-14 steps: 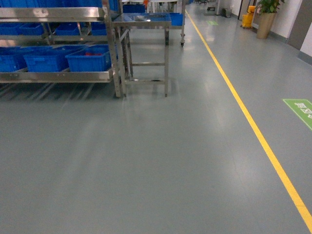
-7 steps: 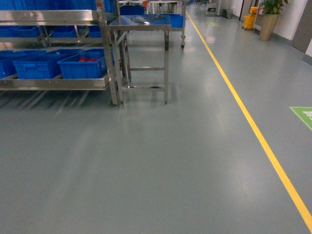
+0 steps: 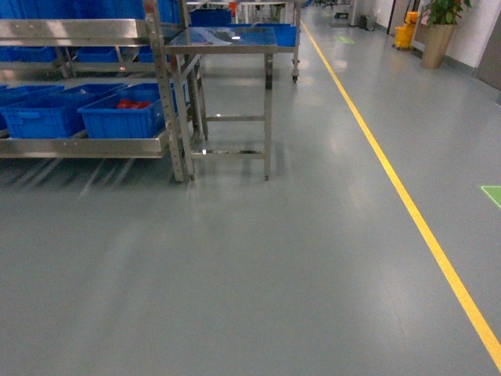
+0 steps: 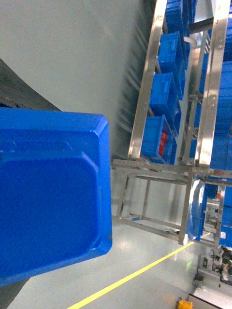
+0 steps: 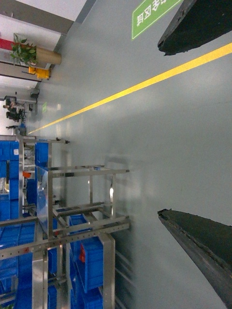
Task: Pick blue part to blue bin on bottom shelf
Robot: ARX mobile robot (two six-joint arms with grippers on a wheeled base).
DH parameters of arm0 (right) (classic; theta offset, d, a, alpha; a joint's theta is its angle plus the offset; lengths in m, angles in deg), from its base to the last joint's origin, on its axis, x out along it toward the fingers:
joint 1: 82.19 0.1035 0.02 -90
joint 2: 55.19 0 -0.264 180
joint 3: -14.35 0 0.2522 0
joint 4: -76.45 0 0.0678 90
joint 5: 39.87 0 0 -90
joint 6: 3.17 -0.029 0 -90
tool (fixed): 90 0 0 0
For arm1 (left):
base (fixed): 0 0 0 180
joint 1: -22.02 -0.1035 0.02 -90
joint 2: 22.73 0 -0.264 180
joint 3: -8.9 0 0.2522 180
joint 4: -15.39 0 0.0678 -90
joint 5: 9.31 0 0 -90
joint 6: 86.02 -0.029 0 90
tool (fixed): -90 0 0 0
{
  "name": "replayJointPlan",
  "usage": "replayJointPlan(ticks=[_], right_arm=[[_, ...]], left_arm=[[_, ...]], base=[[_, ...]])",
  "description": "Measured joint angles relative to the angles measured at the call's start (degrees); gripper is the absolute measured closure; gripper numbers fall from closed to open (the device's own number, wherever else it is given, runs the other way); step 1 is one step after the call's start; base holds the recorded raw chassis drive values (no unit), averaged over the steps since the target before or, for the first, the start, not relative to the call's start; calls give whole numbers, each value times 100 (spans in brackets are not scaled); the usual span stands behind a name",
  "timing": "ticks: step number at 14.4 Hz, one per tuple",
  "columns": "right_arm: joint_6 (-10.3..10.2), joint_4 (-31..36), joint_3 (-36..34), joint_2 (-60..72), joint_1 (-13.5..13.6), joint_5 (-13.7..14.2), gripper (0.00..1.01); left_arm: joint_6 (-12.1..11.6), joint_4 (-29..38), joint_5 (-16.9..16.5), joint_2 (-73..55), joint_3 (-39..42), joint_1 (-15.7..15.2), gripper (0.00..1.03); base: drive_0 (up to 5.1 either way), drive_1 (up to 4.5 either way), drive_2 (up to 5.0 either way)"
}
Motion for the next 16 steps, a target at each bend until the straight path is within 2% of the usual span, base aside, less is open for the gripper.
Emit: replayJointPlan(ticks=[16], right_arm=[[0,4,-2,0,0,0,3]], left_arm=[[0,13,2,4,0,0,60]], base=[[-3,430,-436]])
